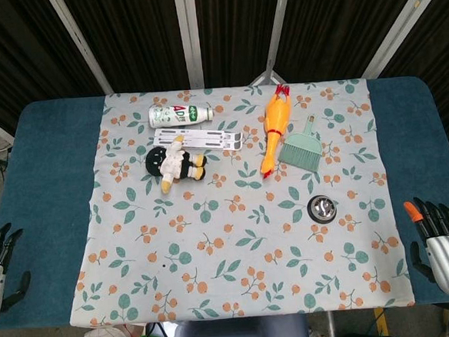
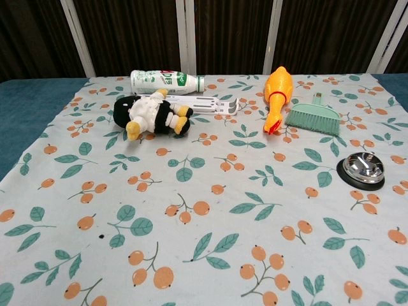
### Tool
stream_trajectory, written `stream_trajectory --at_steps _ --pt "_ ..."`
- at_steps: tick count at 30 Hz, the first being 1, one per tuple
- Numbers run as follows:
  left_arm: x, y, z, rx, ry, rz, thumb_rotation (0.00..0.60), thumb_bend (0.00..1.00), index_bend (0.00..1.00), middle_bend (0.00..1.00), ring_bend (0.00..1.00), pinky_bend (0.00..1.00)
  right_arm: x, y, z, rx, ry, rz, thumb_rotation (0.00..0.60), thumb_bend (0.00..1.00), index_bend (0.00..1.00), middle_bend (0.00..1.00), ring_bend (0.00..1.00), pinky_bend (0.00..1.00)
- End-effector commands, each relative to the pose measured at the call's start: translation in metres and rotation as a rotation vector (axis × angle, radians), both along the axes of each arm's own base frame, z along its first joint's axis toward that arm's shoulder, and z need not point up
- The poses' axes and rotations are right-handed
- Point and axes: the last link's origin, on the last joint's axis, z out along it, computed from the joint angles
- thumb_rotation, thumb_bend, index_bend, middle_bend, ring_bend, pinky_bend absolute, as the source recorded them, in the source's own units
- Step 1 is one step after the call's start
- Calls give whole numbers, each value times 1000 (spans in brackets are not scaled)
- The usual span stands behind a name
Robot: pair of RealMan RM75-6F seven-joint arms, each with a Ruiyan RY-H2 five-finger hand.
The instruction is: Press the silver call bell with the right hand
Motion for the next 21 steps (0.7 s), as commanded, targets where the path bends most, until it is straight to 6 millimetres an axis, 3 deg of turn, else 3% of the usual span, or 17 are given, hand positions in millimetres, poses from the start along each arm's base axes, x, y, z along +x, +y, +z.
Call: stream_trajectory --at_steps 1,21 --pt "0 0 0 1 -1 -3 600 569 112 0 0 0 0 0 0 1 1 1 600 691 0 0 0 0" --pt "7 -7 4 29 -4 -65 600 569 112 0 0 0 0 1 0 2 -2 10 600 691 0 0 0 0"
